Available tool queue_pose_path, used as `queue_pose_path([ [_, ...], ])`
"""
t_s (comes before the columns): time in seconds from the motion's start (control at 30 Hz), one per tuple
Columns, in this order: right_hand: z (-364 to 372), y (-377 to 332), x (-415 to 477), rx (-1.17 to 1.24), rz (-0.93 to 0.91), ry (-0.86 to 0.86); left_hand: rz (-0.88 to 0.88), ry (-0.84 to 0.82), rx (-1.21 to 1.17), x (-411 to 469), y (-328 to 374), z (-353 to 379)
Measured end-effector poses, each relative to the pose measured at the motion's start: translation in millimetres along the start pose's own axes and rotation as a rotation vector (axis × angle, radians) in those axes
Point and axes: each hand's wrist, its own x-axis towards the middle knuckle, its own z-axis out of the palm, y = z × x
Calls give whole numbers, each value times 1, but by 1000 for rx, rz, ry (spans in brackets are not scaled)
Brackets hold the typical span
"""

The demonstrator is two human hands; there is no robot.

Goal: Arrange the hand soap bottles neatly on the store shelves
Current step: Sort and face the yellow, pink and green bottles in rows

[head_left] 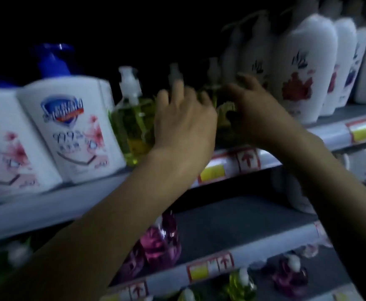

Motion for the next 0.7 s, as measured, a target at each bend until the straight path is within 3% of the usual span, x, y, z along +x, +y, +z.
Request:
queue_pose_path([
  [0.17,27,-38,-112,-30,109,346,149,232,-174,-94,5,13],
  [0.27,58,-53,-180,16,176,292,296,311,-337,-165,7,42],
  [0.37,91,-62,-237,136,212,33,441,162,-452,-238,12,93],
  [0.47,132,-58,-274,72,250,-432,432,-250,-534,-301,23,163],
  [0.6,199,-34,-311,-49,337,-1073,186,-826,-589,-331,36,242],
  [0.7,247,-22,-322,-140,354,-1200,-37,-975,-760,-333,42,282],
])
